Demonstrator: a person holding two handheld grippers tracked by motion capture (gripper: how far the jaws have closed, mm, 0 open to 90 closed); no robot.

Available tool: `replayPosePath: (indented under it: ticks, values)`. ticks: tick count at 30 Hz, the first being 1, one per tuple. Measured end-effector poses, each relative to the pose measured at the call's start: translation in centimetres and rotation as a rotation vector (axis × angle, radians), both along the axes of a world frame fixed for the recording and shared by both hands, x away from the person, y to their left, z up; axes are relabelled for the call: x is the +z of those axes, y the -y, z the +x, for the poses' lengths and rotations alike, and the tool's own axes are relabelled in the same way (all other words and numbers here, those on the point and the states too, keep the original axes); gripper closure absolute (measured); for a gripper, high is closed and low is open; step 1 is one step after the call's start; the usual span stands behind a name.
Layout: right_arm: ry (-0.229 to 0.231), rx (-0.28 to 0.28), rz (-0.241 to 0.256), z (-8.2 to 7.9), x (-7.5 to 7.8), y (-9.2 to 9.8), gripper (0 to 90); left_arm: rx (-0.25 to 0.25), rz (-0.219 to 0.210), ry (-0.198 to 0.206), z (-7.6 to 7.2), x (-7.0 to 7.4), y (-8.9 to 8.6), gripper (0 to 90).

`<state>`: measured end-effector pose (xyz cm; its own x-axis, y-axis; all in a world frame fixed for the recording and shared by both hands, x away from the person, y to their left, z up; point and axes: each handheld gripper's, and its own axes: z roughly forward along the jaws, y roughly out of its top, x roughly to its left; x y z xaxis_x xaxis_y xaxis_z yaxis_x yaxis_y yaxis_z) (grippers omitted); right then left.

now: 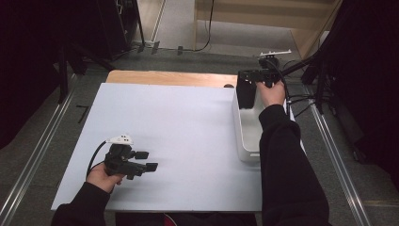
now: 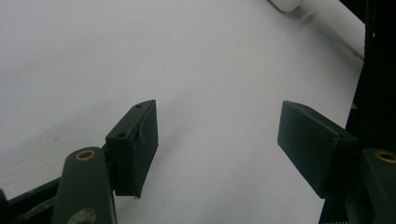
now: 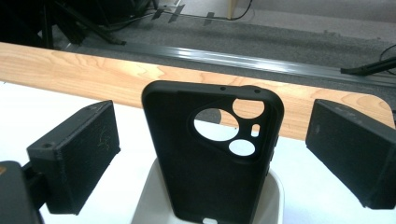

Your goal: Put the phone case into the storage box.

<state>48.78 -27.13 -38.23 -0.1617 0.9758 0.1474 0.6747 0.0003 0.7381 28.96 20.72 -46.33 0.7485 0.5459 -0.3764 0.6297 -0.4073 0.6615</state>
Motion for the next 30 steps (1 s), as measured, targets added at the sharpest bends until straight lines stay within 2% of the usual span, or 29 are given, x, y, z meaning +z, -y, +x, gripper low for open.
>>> replayPosePath:
  ticks: [6,11,17,18,20,21,24,30]
  values:
    - [-0.007,0.025,-0.010,-0.7,1.0,-0.1,1.3,-0.001,0.001,0.001,0.0,0.0,0.0,28.4]
    - [-0.047,0.057,0.000,-1.5,1.5,-0.5,1.5,-0.001,0.001,0.002,0.0,0.0,0.0,28.4]
    - [-0.054,0.097,0.019,-2.5,1.7,-1.1,1.6,-0.004,0.010,0.001,0.1,0.0,0.0,28.4]
    - [-0.059,0.109,0.024,-2.7,1.7,-1.2,2.4,-0.004,0.011,0.001,0.1,0.0,0.0,28.4]
    - [-0.066,0.132,0.027,-3.3,1.8,-1.5,12.4,-0.001,0.004,0.001,0.1,0.0,0.1,28.4]
    - [-0.072,0.139,0.026,-3.6,1.9,-1.6,12.3,-0.005,0.009,-0.001,0.1,0.0,0.0,28.4]
    - [-0.060,0.160,0.008,-4.2,2.1,-2.0,12.3,-0.004,0.005,-0.003,0.1,0.0,0.1,28.4]
    - [-0.050,0.194,0.027,-5.6,2.5,-2.4,12.3,-0.004,0.005,-0.002,0.1,0.0,0.2,28.4]
